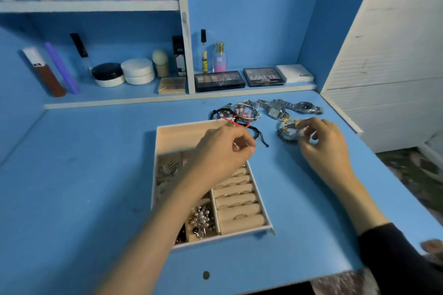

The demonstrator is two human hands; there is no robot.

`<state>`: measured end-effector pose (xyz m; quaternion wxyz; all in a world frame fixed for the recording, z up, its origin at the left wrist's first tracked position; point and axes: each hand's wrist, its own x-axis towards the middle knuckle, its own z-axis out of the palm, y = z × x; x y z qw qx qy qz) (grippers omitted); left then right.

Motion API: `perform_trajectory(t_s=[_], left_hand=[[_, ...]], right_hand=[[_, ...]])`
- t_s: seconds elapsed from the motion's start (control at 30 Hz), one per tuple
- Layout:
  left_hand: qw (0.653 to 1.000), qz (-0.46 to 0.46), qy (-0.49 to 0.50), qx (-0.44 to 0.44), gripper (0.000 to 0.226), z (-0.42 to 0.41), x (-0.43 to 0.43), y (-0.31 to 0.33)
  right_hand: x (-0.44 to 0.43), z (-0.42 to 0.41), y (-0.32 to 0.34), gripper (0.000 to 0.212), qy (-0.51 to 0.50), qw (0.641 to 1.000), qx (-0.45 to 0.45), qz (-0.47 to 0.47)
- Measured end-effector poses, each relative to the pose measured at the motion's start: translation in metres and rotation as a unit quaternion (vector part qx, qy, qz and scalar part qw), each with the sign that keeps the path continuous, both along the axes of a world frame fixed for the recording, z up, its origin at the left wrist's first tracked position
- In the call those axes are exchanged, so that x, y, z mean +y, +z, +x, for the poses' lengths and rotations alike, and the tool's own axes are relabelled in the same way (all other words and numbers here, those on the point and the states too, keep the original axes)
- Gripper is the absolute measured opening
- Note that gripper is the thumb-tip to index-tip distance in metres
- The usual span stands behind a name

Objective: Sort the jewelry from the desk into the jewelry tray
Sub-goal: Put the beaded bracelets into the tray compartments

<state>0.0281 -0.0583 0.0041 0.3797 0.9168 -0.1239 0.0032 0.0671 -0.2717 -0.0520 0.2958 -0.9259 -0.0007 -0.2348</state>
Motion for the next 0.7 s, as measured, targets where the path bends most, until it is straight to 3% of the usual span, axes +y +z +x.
perform_trajectory(t_s=[0.23,0.43,0.53,0.7], left_hand=[[0.999,0.010,-0.033,0.014,0.006,0.016,-0.035,-0.007],[0.998,0.024,-0.050,0.010,0.007,0.023,-0.046,-0.006],[0.997,0.053,-0.050,-0.014,0.010,0.030,-0.050,-0.006],[0.985,0.124,-0.089,-0.084,0.028,0.049,-0.067,-0.016]], right_hand=[[0.005,0.017,0.002,0.023,-0.035,0.993,0.055,-0.095],[0.000,0.025,0.002,0.015,-0.039,0.994,0.084,-0.062],[-0.003,0.025,0.000,0.013,-0.026,0.997,0.015,0.072],[-0.006,0.018,0.013,0.009,0.006,0.947,-0.046,0.318]])
